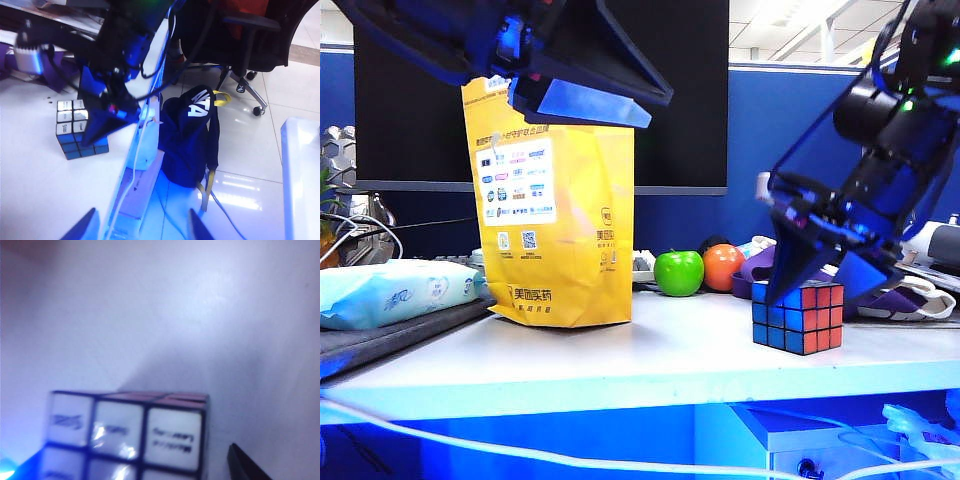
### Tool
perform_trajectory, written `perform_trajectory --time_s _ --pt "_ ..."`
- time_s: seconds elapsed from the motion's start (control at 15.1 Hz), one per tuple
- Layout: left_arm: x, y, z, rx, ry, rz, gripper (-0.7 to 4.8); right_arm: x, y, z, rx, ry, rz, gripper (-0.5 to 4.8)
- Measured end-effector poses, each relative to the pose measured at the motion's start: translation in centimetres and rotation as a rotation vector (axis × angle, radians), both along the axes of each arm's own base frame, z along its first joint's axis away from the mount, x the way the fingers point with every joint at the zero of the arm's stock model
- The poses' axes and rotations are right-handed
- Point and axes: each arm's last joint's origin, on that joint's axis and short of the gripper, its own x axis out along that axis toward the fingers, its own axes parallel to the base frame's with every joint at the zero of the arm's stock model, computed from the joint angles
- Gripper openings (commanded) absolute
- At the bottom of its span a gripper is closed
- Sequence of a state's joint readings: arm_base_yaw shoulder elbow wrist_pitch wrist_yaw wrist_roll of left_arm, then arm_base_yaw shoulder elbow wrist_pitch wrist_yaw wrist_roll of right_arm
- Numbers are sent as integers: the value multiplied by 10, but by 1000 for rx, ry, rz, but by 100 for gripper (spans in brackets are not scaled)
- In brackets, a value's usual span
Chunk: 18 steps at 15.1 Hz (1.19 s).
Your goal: Pick up the Rubik's Cube and throw it into the yellow paper bag.
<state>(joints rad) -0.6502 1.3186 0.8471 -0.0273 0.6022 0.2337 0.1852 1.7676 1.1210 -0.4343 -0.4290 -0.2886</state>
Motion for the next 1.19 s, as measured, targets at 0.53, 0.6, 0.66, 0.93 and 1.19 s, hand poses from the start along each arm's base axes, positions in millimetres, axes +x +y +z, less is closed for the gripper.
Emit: perform_trajectory --time_s 0.53,0.6,0.66,0.93,1.19 --pt "-10 18 78 -94 -306 312 236 32 -6 52 199 -108 -124 -5" --pt "-15 28 97 -122 -387 429 236 33 -6 82 245 -183 -114 -5" --pt "-17 40 106 -116 -434 522 236 30 -5 116 285 -272 -100 -5" --pt "-24 103 129 -115 -519 776 236 -9 22 232 538 -537 152 -5" --pt "-6 152 112 -72 -366 691 236 -28 91 253 672 -593 439 -6"
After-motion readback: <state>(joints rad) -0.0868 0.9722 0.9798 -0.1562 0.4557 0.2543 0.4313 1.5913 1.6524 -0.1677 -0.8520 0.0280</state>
